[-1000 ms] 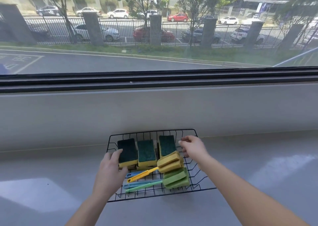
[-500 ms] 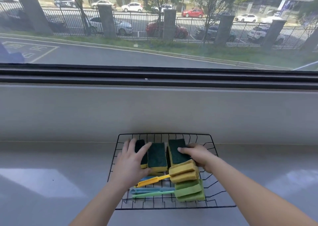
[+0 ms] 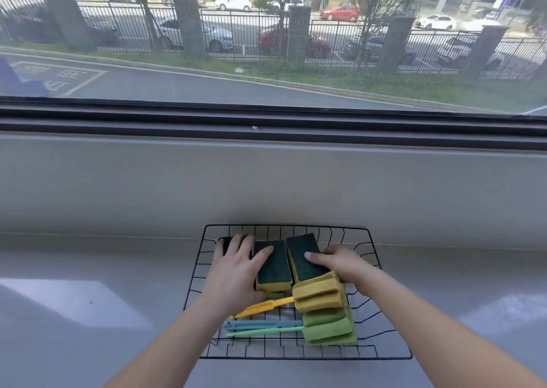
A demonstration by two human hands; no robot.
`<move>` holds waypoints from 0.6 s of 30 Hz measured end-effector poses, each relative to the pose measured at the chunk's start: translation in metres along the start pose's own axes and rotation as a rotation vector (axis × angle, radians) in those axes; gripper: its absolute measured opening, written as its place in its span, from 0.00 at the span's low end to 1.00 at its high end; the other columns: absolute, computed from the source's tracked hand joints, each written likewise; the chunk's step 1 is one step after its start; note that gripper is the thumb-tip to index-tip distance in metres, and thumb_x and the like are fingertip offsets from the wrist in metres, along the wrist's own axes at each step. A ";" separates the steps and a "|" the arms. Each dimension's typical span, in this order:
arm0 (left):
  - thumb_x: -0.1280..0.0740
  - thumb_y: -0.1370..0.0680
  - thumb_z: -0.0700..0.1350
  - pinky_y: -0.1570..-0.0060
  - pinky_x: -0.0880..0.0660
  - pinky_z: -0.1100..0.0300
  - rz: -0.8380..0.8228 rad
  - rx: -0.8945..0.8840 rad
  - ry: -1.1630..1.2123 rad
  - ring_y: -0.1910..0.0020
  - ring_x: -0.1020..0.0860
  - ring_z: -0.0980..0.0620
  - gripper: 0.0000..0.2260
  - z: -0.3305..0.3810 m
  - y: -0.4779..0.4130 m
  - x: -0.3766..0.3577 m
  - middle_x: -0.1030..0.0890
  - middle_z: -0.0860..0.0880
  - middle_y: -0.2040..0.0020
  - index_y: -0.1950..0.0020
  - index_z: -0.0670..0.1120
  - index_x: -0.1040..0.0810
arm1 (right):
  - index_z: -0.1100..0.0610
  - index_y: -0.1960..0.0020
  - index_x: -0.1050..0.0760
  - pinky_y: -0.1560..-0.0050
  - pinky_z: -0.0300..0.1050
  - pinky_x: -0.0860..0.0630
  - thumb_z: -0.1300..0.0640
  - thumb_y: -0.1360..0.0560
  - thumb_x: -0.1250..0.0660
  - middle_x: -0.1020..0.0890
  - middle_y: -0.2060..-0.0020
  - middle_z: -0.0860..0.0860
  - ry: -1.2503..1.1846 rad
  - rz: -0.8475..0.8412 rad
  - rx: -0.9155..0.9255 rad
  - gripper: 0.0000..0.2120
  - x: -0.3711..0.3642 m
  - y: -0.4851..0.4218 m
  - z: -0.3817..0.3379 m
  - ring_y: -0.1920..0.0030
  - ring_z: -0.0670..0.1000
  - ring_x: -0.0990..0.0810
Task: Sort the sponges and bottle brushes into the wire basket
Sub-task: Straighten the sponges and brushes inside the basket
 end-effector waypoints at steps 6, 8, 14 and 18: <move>0.29 0.34 0.58 0.30 0.42 0.35 -0.014 -0.042 -0.021 0.28 0.40 0.40 0.43 0.006 -0.009 -0.005 0.35 0.43 0.28 0.24 0.57 0.48 | 0.57 0.45 0.20 0.46 0.52 0.17 0.37 0.28 0.28 0.14 0.52 0.53 -0.034 0.017 0.026 0.24 0.004 -0.005 0.004 0.50 0.53 0.15; 0.29 0.35 0.58 0.30 0.41 0.36 -0.003 -0.035 -0.020 0.28 0.39 0.41 0.43 0.006 -0.007 -0.007 0.34 0.43 0.29 0.25 0.57 0.46 | 0.56 0.43 0.22 0.50 0.49 0.19 0.36 0.29 0.28 0.15 0.50 0.52 -0.026 0.047 0.038 0.26 0.006 -0.006 0.004 0.49 0.53 0.17; 0.30 0.35 0.56 0.31 0.38 0.38 0.059 -0.003 0.008 0.29 0.36 0.42 0.41 0.007 -0.004 -0.004 0.32 0.43 0.29 0.25 0.57 0.42 | 0.56 0.43 0.23 0.59 0.43 0.21 0.31 0.27 0.33 0.16 0.52 0.51 0.011 -0.012 0.020 0.29 0.006 -0.004 0.001 0.52 0.51 0.17; 0.30 0.33 0.57 0.27 0.47 0.35 0.079 0.067 0.087 0.24 0.43 0.43 0.40 0.009 0.001 -0.006 0.37 0.45 0.25 0.24 0.59 0.44 | 0.55 0.44 0.23 0.61 0.42 0.23 0.28 0.29 0.34 0.17 0.54 0.51 -0.004 0.071 0.043 0.32 0.018 0.002 -0.005 0.56 0.50 0.18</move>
Point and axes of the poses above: each hand's wrist, its own y-axis away from the middle knuckle, its own x-axis out of the back of the hand, z = x × y, the point moved 7 cm from there along -y, towards the middle knuckle
